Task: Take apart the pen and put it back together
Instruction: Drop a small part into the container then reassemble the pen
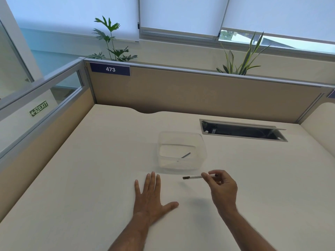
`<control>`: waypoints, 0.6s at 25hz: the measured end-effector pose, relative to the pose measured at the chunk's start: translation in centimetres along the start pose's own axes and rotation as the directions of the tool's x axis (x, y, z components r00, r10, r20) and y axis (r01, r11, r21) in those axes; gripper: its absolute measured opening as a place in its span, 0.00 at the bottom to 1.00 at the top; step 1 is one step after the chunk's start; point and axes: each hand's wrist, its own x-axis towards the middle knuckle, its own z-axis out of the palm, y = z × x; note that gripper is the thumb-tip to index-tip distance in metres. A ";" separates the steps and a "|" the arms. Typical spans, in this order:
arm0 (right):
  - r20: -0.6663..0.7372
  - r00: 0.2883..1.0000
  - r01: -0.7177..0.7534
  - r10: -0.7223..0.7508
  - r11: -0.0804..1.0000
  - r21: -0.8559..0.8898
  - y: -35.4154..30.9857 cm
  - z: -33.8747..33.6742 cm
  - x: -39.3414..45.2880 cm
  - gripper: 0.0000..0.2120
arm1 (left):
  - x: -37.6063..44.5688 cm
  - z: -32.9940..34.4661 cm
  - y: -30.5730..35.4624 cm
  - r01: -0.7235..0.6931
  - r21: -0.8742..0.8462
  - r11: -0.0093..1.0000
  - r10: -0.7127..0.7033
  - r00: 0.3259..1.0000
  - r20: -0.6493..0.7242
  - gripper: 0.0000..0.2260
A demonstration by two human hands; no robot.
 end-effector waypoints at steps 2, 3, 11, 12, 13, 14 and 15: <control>-0.035 0.999 0.014 -0.018 0.994 -0.107 1.0 -0.5 -0.5 0.11 | 0.0 0.1 0.0 -0.003 0.003 1.000 0.003 1.000 0.001 0.57; -0.031 0.999 0.024 -0.030 0.985 -0.170 1.4 -0.7 -0.7 0.12 | 0.0 0.1 0.0 -0.001 0.004 1.000 0.001 1.000 -0.002 0.57; 0.106 0.982 -0.044 0.156 0.733 -0.679 3.2 -1.1 -2.6 0.11 | 0.2 0.6 -0.2 0.002 0.005 1.000 -0.002 1.000 -0.012 0.57; 0.096 0.977 -0.076 0.189 0.736 -0.673 3.1 -0.8 -2.9 0.10 | 0.3 0.7 -0.2 0.003 0.006 1.000 -0.002 1.000 -0.014 0.57; 0.086 0.972 -0.109 0.219 0.741 -0.662 3.0 -0.5 -3.0 0.08 | 0.3 0.7 -0.1 0.002 0.006 1.000 -0.002 1.000 -0.016 0.57; 0.078 0.966 -0.136 0.245 0.745 -0.654 2.8 -0.3 -3.1 0.07 | 0.3 0.7 -0.1 0.002 0.005 1.000 -0.002 1.000 -0.018 0.57; 0.075 0.962 -0.154 0.264 0.745 -0.649 2.8 -0.1 -3.2 0.06 | 0.3 0.7 -0.1 0.003 0.003 1.000 -0.003 1.000 -0.018 0.57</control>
